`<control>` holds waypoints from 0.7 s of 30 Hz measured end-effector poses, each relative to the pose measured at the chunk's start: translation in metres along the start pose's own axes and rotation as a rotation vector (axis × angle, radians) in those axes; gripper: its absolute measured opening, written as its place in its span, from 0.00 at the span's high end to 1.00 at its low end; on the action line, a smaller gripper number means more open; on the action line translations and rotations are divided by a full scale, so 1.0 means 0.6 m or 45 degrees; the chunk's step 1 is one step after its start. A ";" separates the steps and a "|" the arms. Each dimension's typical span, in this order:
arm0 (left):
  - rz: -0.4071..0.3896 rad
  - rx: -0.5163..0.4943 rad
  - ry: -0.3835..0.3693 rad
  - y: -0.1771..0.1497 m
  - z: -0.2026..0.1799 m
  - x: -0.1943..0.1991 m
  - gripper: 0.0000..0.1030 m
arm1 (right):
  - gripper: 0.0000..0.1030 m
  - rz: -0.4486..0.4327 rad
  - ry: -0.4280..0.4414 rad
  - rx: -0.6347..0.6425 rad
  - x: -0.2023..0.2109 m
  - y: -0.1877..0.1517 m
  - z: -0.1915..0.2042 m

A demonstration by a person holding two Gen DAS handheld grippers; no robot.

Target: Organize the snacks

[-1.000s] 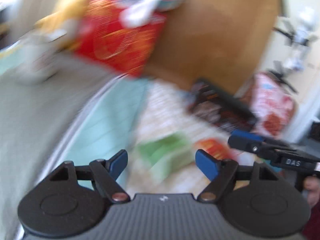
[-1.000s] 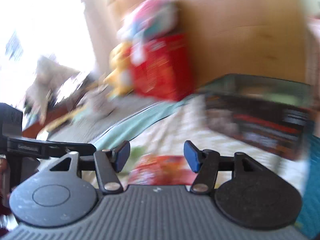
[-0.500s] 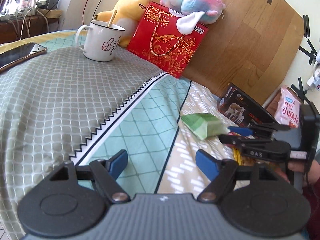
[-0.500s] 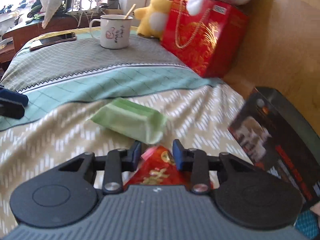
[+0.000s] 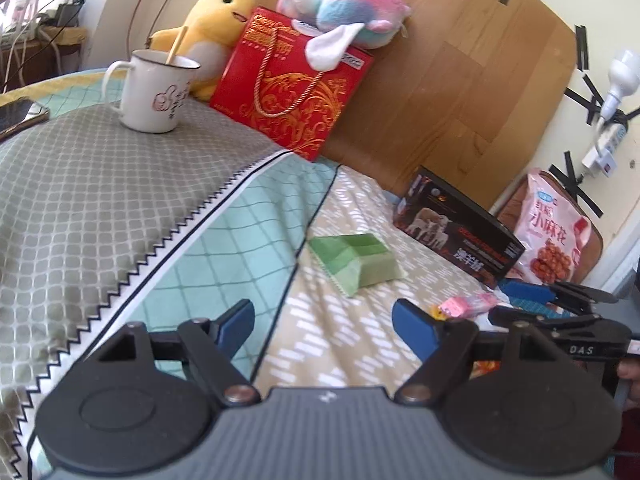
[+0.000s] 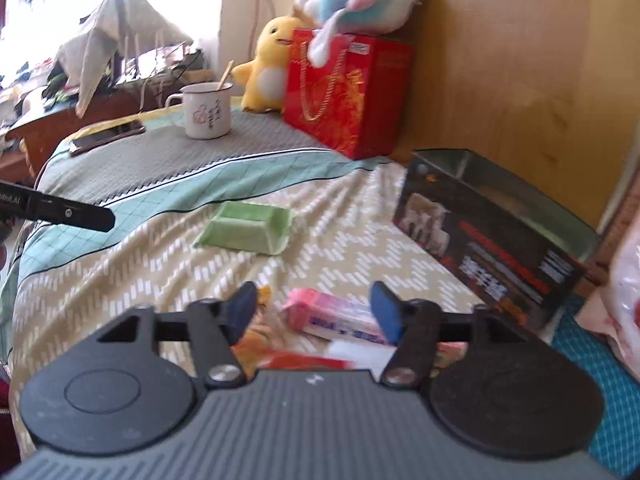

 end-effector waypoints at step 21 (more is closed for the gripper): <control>0.030 -0.081 -0.014 -0.011 -0.078 0.001 0.20 | 0.51 -0.225 -0.048 -0.094 0.030 -0.016 0.021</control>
Point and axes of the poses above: each gripper's, at about its wrist camera, not at the fingertips, and x roughly against the way its jaws point, z to its left, y to its top, the point moved 4 cm from there along -x, roughly the way its jaws point, and after that the axes turned 13 degrees about -z, right-handed, at the moved point
